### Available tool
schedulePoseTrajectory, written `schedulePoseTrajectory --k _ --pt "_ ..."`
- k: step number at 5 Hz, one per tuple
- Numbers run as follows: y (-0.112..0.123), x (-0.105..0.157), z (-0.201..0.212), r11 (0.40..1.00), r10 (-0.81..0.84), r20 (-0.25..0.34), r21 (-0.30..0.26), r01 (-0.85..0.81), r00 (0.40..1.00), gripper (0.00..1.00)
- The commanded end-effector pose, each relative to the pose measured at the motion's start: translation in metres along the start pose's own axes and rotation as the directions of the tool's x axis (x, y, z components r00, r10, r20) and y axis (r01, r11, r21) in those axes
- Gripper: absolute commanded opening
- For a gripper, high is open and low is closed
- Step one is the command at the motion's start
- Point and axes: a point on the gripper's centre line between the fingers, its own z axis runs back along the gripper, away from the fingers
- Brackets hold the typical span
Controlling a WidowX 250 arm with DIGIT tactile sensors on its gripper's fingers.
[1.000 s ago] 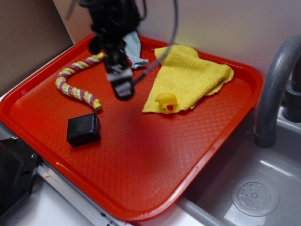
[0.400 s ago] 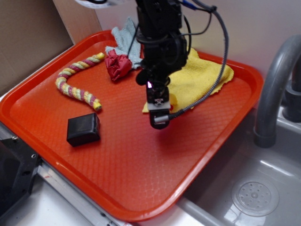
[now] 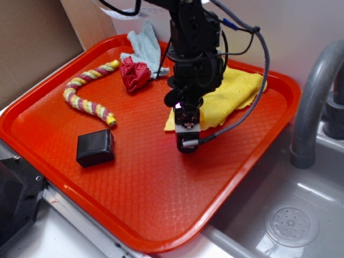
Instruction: Grab the yellow duck.
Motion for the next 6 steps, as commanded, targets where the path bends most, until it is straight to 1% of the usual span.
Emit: schedulePoseTrajectory --k 1,2,3,4,5,6 --pt "-0.012 0.007 0.006 1.0 -0.008 0.037 0.014 0.008 0.999 0.0" --pt "-0.007 -0.008 0.028 0.995 0.095 0.063 0.01 -0.096 0.993 0.0" --pt "0.001 -0.028 0.059 0.972 0.235 0.1 0.0 -0.236 0.967 0.0" --pt "0.016 -0.063 0.104 0.903 0.425 0.157 -0.011 -0.429 0.891 0.0" --pt "0.016 -0.093 0.13 0.783 0.61 0.149 0.034 -0.621 0.778 0.0" --pt "0.005 -0.122 0.145 0.704 0.708 0.115 -0.042 -0.709 0.697 0.0"
